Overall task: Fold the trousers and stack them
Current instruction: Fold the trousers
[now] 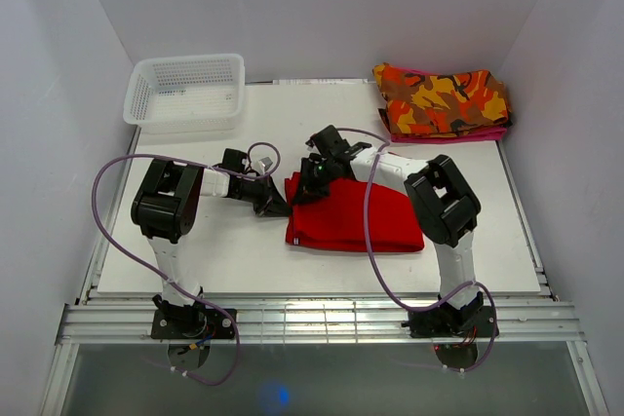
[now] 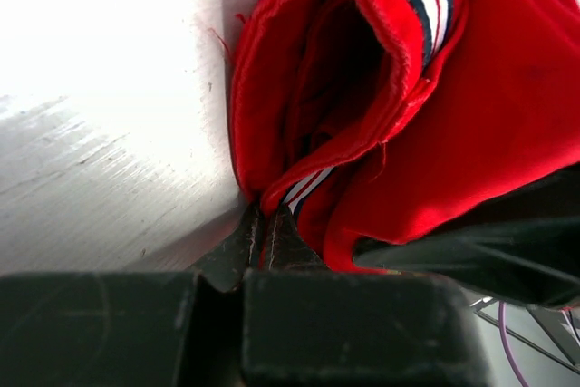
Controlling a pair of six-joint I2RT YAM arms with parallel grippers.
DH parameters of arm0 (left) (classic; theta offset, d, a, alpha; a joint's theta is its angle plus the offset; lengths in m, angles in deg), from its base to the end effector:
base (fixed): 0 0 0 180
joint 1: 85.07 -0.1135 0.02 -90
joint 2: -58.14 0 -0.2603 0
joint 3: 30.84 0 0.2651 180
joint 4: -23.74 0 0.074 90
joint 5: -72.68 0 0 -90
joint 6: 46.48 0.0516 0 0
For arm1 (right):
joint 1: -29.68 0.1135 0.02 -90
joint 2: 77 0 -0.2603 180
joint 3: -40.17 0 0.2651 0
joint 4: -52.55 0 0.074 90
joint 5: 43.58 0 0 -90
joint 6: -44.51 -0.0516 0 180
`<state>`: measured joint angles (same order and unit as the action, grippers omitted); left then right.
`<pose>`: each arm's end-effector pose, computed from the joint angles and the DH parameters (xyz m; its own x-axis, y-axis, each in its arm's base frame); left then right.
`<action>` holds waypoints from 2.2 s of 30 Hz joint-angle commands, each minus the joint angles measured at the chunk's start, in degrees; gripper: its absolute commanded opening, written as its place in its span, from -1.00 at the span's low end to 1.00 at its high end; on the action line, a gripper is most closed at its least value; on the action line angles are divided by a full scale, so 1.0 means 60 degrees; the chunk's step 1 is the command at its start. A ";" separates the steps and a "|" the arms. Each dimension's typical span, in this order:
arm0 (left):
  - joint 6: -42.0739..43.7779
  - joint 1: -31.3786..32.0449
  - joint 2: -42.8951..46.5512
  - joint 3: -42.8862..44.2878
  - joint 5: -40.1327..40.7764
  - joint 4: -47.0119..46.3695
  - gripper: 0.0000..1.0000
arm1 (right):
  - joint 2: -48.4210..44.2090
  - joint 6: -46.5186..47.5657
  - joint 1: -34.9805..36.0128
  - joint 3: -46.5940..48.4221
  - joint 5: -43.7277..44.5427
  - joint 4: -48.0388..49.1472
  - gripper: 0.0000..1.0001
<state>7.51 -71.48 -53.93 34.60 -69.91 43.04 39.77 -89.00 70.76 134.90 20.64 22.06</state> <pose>0.3236 -0.1204 0.0658 -0.9870 -0.1289 0.0965 -0.1516 0.5422 -0.8264 0.3292 0.3167 0.1508 -0.9786 -0.0306 -0.2036 -0.1619 0.7253 0.6692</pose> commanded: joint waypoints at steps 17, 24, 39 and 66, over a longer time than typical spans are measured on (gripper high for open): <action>0.1299 -0.1004 0.0133 0.0400 0.2658 0.1307 0.02 | -0.1793 0.1170 -0.0093 0.0616 -0.0902 0.1173 0.93; 0.1782 -0.2130 0.1318 0.0575 0.1619 0.1571 0.31 | -0.3244 0.3484 -0.1776 0.0222 -0.2074 0.0648 0.80; 0.1701 0.0840 0.3710 0.0596 -0.1502 0.0760 -0.09 | -0.6806 0.7515 -0.5044 -0.4479 -0.3730 -0.2284 0.97; 0.2528 0.0505 0.1143 0.1349 -0.2747 0.1597 -0.33 | -0.3699 0.8321 -0.6129 -0.3563 -0.5341 -0.3440 0.64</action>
<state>13.61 -68.49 -53.67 37.68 -83.82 46.23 21.96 -41.13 34.26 105.43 -10.79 3.91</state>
